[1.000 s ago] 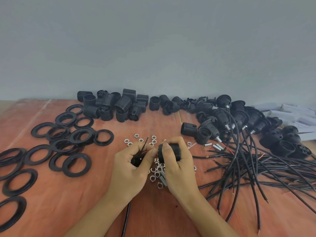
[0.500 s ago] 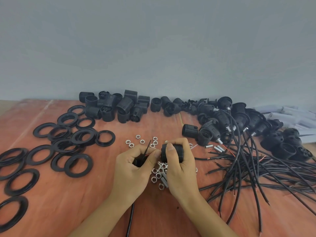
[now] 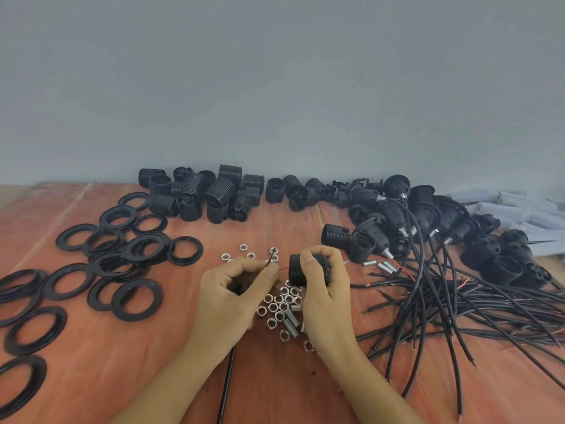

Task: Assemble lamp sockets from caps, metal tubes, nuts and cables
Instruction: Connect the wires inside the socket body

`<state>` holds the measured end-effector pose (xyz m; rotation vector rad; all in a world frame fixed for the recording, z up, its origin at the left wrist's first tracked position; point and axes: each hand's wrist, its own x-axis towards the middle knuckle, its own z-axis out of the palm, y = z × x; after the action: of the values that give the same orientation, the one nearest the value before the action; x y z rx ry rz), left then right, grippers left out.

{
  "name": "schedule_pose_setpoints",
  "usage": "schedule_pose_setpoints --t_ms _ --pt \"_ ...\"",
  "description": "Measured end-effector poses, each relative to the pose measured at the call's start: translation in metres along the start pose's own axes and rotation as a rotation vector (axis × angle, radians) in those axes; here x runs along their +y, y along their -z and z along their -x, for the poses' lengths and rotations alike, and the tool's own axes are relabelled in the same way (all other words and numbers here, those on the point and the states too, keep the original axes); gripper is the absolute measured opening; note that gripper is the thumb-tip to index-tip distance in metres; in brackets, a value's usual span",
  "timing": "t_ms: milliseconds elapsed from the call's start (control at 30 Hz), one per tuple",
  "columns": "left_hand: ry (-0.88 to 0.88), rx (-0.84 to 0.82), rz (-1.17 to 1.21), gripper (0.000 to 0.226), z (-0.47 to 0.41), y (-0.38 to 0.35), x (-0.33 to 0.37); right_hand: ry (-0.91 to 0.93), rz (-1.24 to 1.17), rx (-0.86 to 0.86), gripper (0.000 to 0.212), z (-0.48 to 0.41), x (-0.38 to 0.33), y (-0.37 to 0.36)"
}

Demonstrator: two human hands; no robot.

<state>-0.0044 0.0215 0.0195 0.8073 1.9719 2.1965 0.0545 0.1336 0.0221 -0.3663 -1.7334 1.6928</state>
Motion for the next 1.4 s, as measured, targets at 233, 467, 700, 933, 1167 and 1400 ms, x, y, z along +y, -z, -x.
schedule_pose_setpoints --t_ms 233,467,700,933,1167,1400 --pt "0.055 0.040 0.036 0.013 -0.001 0.000 -0.001 -0.087 -0.079 -0.027 0.014 -0.003 0.000 0.005" --pt "0.195 0.074 0.195 0.013 -0.005 0.002 0.001 -0.101 -0.240 -0.092 0.023 -0.002 0.002 0.005" --pt "0.176 0.026 0.113 0.012 -0.002 0.000 0.004 -0.206 -0.355 -0.007 0.019 -0.003 0.004 0.002" --pt "0.041 0.008 -0.008 0.021 0.005 -0.003 0.003 -0.401 -0.663 -0.031 0.012 -0.001 0.004 -0.001" --pt "0.049 -0.038 -0.070 0.016 0.008 -0.004 0.005 -0.390 -0.738 -0.040 0.015 0.001 0.003 0.001" --pt "0.065 -0.055 -0.061 0.015 0.007 -0.003 0.004 -0.329 -0.568 -0.012 0.023 -0.001 0.004 0.001"
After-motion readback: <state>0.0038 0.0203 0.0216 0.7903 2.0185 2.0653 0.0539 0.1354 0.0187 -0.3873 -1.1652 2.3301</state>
